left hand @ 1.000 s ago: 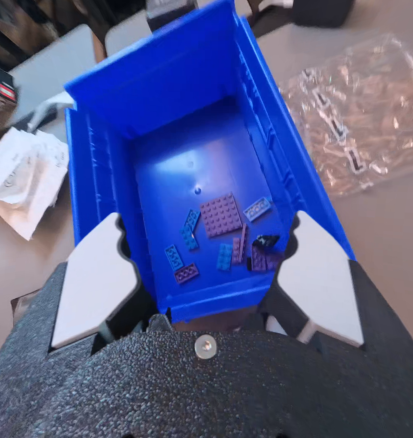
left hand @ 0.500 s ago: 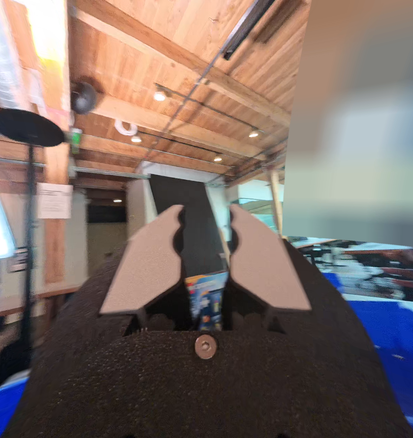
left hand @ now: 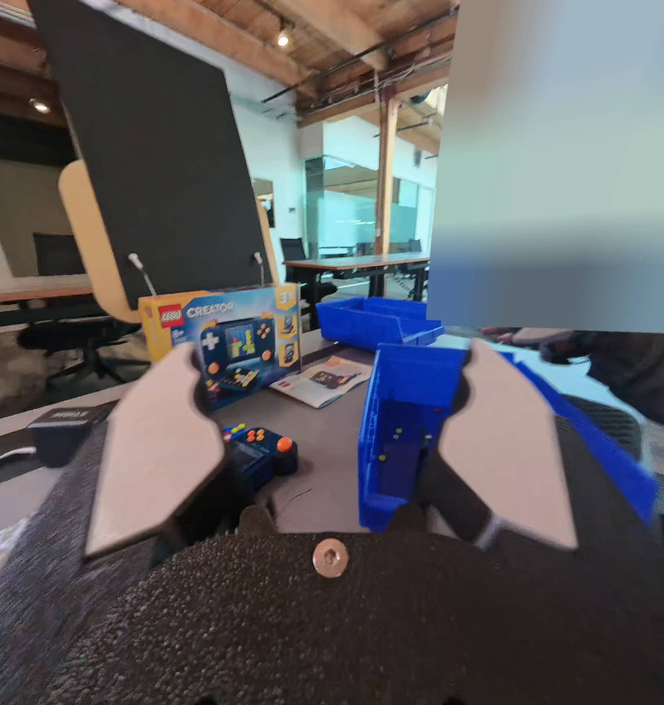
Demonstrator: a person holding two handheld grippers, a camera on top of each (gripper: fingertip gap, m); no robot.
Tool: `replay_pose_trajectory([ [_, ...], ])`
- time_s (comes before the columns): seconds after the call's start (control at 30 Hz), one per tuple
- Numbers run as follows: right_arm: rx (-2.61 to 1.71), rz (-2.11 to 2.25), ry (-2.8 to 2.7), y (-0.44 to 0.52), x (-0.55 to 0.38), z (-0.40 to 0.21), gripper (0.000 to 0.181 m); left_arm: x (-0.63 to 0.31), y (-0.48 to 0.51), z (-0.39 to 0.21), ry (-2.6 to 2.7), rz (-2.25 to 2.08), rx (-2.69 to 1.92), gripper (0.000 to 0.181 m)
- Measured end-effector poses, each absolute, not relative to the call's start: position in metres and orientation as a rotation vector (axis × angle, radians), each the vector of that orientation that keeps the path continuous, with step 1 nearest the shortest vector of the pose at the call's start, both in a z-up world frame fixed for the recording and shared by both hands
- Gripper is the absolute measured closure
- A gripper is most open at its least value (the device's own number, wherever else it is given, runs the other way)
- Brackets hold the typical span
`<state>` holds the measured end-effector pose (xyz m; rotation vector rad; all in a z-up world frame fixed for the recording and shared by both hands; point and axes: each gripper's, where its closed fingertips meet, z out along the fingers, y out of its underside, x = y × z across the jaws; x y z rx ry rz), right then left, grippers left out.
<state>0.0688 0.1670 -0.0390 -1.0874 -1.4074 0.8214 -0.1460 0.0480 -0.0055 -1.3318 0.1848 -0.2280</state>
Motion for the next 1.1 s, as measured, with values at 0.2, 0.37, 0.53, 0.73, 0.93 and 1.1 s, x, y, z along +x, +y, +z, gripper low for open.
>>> replay_pose_trajectory([
  [0.2, -0.899, 0.677, -1.925, 0.157, 0.026, -0.069, 0.155, -0.115, 0.069, -0.051, 0.323, -0.278, -1.446, 0.155],
  [0.37, -0.816, 0.634, -2.385, 0.151, 0.007, -0.125, 0.139, -0.069, 0.067, -0.047, 0.453, -0.359, -1.189, 0.103],
  [0.53, -0.828, 0.639, -2.597, 0.154, -0.001, -0.166, 0.138, -0.072, 0.074, -0.067, 0.401, -0.473, -1.308, 0.104],
  [0.73, -0.914, 0.643, -2.705, 0.15, 0.002, -0.188, 0.169, -0.079, 0.076, -0.067, 0.372, -0.429, -1.308, 0.106],
  [0.93, -0.914, 0.768, -2.012, 0.149, -0.029, -0.084, 0.17, -0.088, 0.078, -0.063, 0.284, -0.428, -1.301, 0.106],
  [1.1, -0.983, 0.883, -1.404, 0.127, -0.016, -0.006, 0.171, -0.099, 0.084, -0.064, 0.161, -0.464, -1.334, 0.11],
])
